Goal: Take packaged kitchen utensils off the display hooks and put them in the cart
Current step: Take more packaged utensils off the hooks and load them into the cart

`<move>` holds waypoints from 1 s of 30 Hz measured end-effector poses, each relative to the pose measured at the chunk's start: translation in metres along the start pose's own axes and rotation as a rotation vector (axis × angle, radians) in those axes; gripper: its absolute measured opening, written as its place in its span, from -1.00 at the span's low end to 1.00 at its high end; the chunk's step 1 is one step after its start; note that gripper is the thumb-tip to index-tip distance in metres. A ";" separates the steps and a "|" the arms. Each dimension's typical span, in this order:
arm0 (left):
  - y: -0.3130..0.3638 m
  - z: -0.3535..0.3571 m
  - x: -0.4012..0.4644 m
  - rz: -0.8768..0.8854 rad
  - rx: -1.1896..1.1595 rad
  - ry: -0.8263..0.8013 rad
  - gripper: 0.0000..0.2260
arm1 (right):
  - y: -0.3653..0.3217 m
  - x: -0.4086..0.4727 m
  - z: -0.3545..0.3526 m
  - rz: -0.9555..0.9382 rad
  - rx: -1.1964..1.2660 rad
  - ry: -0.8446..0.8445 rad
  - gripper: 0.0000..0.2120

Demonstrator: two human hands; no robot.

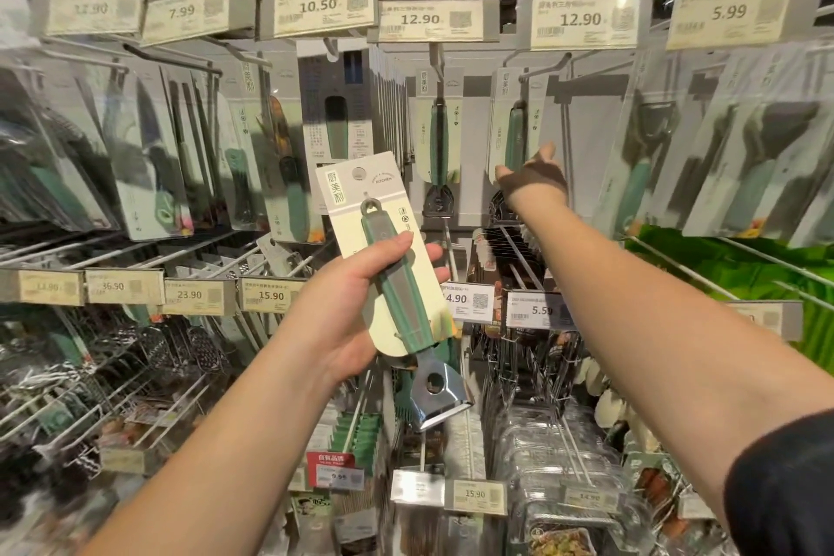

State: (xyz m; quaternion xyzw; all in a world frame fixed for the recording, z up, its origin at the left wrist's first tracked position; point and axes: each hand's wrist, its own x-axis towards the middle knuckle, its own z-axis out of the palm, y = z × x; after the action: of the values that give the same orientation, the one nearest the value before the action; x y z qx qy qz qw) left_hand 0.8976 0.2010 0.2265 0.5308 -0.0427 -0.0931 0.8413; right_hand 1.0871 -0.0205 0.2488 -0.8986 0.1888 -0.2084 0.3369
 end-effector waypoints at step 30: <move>0.003 0.031 0.014 0.160 0.251 0.036 -0.67 | 0.042 -0.202 -0.025 -0.242 0.940 -0.630 -0.81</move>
State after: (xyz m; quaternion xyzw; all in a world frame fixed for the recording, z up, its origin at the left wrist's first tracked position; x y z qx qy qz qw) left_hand 0.9063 0.1724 0.2422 0.6285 -0.0810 -0.0101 0.7735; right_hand 0.8957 0.0339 0.1873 -0.6862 -0.1377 -0.0297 0.7137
